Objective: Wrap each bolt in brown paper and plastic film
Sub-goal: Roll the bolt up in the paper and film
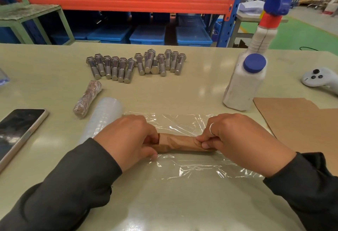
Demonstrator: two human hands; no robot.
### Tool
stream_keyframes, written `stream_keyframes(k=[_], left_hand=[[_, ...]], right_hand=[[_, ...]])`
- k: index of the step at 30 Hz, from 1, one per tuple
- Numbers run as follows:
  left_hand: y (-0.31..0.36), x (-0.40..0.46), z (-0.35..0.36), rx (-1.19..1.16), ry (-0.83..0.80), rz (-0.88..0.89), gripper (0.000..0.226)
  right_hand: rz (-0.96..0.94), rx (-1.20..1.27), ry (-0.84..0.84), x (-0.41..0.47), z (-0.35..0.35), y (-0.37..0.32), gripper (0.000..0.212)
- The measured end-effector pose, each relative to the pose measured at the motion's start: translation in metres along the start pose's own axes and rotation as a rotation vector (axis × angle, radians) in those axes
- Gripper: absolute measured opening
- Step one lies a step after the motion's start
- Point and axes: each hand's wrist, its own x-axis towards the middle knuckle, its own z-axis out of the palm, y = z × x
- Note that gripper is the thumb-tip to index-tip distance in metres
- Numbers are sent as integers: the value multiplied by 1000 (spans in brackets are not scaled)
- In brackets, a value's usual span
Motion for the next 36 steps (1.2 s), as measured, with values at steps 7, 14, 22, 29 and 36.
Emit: stream_keyframes(k=[7, 14, 22, 29, 36], left_hand=[[5, 1, 1, 34, -11, -52, 21], [10, -2, -1, 15, -33, -78, 13], [6, 1, -3, -44, -10, -88, 15], [9, 1, 5, -237, 145, -174, 21], [7, 6, 6, -299, 143, -198, 38]], right_hand=[[7, 15, -2, -1, 0, 0, 22], [25, 56, -10, 0, 0, 1, 21], [14, 80, -11, 1, -1, 2, 20], [8, 65, -9, 1, -1, 2, 21], [3, 68, -1, 2, -1, 2, 19]])
